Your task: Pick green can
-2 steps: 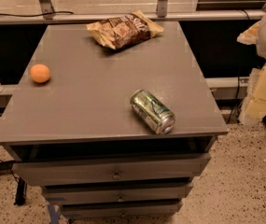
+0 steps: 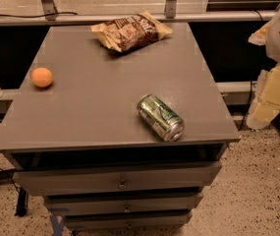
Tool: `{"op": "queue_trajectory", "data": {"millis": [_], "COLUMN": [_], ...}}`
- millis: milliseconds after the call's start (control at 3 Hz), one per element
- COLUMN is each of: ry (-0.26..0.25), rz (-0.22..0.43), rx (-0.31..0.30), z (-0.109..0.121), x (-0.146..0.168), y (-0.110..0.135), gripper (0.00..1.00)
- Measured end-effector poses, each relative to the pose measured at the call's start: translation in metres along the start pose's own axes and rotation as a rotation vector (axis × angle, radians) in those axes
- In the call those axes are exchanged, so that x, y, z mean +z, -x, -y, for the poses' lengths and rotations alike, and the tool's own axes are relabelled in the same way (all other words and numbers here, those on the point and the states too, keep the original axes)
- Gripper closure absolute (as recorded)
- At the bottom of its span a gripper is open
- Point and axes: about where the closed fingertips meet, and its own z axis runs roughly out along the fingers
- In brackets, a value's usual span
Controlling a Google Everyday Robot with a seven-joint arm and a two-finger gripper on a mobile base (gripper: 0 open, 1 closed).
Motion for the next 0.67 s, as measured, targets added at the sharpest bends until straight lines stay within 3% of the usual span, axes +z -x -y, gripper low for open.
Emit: {"op": "queue_trajectory", "data": {"millis": [667], "ry": [-0.032], "rz": [0.041], "rx": [0.159], "z": [0.038], "x": [0.024], "y": [0.028], "gripper": [0.00]}}
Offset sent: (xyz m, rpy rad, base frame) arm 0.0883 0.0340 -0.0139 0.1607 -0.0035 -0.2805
